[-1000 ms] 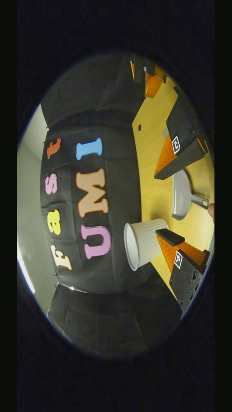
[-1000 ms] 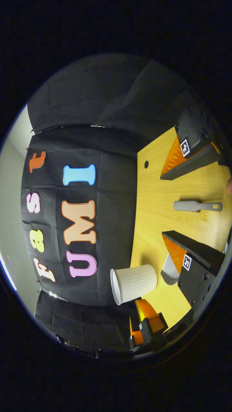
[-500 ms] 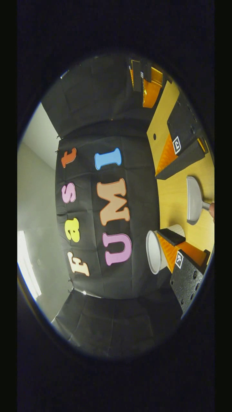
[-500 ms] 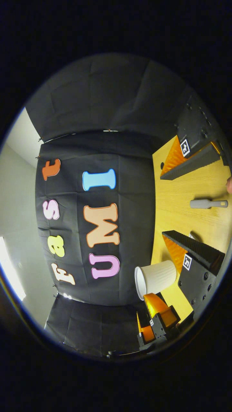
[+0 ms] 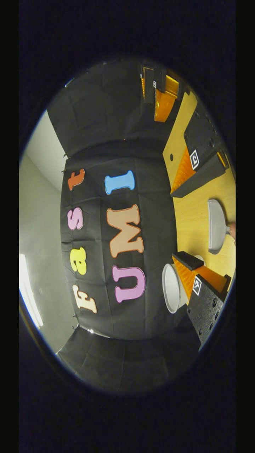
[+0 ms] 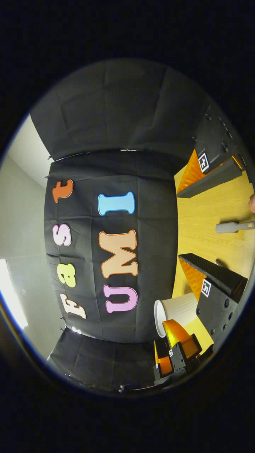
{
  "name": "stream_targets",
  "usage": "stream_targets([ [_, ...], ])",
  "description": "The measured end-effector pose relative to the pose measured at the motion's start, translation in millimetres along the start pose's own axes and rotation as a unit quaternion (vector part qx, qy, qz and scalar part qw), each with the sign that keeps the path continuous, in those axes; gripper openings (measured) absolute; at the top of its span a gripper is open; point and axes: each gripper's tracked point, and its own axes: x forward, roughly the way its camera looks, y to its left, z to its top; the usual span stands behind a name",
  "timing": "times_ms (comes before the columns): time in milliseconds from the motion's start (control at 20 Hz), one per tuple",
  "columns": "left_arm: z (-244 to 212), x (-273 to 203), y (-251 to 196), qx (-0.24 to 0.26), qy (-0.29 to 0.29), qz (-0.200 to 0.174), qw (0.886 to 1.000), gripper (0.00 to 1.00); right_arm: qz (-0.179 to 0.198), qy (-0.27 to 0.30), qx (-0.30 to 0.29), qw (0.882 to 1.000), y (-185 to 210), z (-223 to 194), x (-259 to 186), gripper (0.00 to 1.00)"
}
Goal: Pick up the small broom and dustpan from the desktop, sweep the trash into the dustpan with the broom, and then empty the trash into the garbage bin.
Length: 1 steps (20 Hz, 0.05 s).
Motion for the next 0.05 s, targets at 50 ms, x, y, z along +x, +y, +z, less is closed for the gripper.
stream_targets([
  [50, 0.3, 1.1, 0.4, -0.002, 0.002, -0.002, 1.000, 1.00, -0.001, 0.003, -0.001, 1.000, 0.4, 0.0, 1.4, 0.92],
])
